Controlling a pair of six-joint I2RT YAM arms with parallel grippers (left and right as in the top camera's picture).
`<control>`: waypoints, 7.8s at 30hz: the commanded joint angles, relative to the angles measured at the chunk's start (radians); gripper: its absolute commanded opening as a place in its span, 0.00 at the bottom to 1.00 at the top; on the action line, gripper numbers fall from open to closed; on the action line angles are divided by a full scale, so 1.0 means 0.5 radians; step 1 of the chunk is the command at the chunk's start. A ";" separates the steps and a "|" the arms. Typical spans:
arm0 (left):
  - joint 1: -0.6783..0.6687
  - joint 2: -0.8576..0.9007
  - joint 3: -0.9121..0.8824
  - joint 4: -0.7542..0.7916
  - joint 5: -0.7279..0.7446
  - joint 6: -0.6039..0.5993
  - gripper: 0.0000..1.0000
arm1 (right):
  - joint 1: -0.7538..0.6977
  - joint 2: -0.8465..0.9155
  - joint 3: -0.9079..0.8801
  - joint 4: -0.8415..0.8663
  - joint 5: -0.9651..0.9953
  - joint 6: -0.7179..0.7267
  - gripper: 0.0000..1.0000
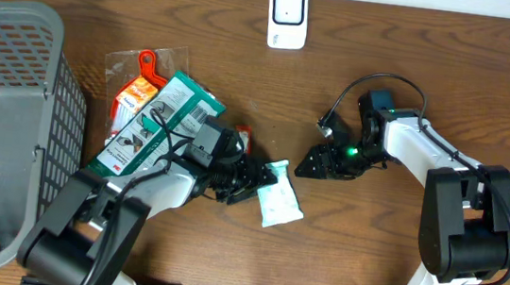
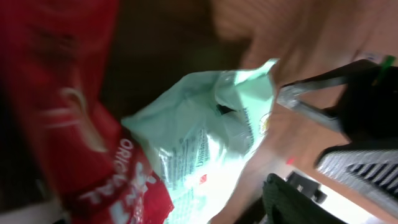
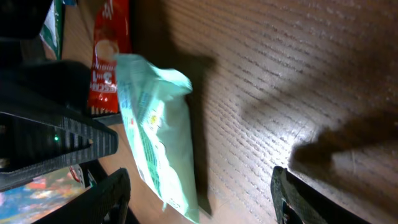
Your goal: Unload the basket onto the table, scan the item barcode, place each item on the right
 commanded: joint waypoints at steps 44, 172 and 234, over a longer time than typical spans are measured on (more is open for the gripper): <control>0.008 0.088 -0.107 0.749 0.142 -0.253 0.07 | -0.054 0.021 0.018 0.003 0.131 0.062 0.63; 0.001 0.204 -0.096 -0.092 -0.120 0.063 0.34 | 0.031 0.528 -0.027 0.175 -0.031 0.426 0.58; -0.024 0.204 -0.096 -0.092 -0.126 0.095 0.55 | 0.043 0.527 0.379 0.128 -0.233 0.261 0.01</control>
